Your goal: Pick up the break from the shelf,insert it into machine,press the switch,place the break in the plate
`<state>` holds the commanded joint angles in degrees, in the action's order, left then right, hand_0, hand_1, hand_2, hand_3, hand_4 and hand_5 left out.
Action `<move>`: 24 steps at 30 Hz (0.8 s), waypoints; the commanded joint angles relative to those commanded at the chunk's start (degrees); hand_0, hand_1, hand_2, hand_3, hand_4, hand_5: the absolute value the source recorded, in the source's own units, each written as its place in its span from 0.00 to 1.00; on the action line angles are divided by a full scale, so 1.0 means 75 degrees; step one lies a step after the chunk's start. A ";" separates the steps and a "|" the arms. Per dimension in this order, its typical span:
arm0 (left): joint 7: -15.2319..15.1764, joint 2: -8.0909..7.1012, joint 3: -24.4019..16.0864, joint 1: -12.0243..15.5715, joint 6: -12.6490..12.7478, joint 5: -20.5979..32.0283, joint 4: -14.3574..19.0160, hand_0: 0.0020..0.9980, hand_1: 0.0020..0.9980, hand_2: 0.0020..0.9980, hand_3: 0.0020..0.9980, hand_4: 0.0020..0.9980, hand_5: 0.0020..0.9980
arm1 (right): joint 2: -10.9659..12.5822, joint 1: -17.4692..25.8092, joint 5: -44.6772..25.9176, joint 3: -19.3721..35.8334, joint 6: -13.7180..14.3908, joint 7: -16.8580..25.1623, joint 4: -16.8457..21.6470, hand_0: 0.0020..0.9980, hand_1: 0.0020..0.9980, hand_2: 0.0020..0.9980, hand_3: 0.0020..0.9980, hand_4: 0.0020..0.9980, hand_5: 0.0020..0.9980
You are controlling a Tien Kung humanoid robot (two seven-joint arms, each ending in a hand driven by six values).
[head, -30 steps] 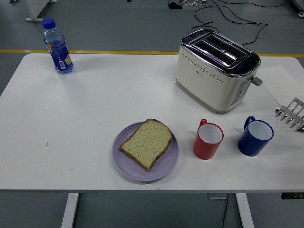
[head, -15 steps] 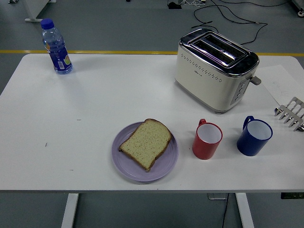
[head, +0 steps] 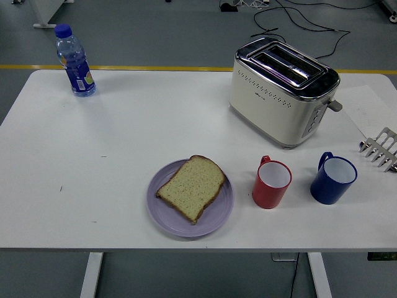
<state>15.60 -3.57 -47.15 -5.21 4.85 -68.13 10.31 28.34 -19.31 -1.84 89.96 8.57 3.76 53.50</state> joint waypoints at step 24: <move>-0.0008 0.0006 -0.0026 -0.0092 0.0006 -0.0002 0.0000 0.65 0.59 0.60 0.60 0.32 0.94 | -0.0060 0.0138 -0.0223 0.0095 -0.0191 -0.0054 -0.0056 0.75 0.68 0.69 0.63 0.49 0.31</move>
<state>15.54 -3.52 -47.34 -5.90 4.89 -68.14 10.31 27.89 -18.27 -3.52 90.67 7.13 3.35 53.08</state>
